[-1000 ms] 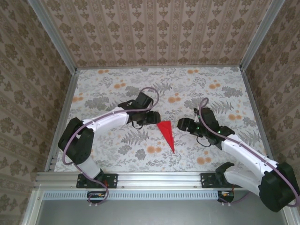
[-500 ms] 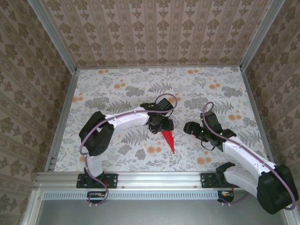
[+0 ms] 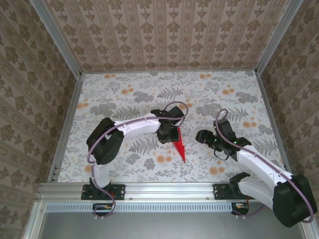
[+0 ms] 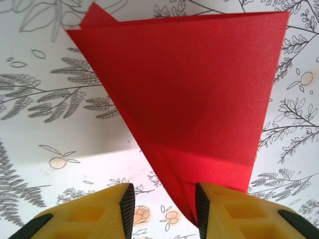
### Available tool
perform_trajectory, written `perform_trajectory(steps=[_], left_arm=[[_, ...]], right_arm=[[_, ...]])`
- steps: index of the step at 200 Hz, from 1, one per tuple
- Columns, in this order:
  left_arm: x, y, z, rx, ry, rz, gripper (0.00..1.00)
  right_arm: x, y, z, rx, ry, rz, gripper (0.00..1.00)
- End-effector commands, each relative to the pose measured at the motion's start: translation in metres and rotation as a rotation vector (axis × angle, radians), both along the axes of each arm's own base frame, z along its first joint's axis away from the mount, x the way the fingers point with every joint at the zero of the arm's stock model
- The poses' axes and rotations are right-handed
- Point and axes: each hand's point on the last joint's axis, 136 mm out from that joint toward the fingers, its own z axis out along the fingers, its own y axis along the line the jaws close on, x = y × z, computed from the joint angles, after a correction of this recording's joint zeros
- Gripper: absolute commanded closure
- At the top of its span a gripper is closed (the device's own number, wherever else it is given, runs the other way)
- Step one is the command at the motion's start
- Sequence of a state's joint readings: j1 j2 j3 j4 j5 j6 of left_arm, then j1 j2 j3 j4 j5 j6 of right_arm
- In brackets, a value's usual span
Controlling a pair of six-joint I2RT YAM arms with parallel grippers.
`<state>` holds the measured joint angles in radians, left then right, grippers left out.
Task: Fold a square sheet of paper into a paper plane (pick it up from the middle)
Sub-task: Turn over a paper plane at the center of the table.
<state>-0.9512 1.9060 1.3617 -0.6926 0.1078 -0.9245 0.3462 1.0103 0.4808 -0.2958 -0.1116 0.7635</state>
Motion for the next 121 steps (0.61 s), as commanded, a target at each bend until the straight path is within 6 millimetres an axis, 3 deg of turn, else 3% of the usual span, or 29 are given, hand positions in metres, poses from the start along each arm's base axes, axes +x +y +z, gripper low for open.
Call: perform_trajectory(steps=[1, 41, 63, 78, 121], left_arm=[[0.000, 0.006, 0.007, -0.018, -0.001, 0.026, 0.65], [-0.004, -0.002, -0.004, -0.056, 0.044, 0.026, 0.78], [0.001, -0.001, -0.001, -0.069, 0.030, 0.027, 0.91], [0.009, -0.003, 0.012, -0.107, -0.014, 0.008, 1.00], [0.029, -0.014, 0.063, -0.298, -0.179, -0.131, 1.00]], right_arm=[[-0.002, -0.005, -0.006, -0.010, 0.023, -0.026, 0.24], [-0.002, -0.004, -0.007, -0.008, 0.031, -0.023, 0.24], [-0.002, -0.003, -0.007, -0.004, 0.030, -0.020, 0.24], [0.000, 0.000, -0.003, 0.007, 0.018, -0.008, 0.24], [0.006, 0.020, 0.017, 0.102, -0.059, 0.070, 0.24]])
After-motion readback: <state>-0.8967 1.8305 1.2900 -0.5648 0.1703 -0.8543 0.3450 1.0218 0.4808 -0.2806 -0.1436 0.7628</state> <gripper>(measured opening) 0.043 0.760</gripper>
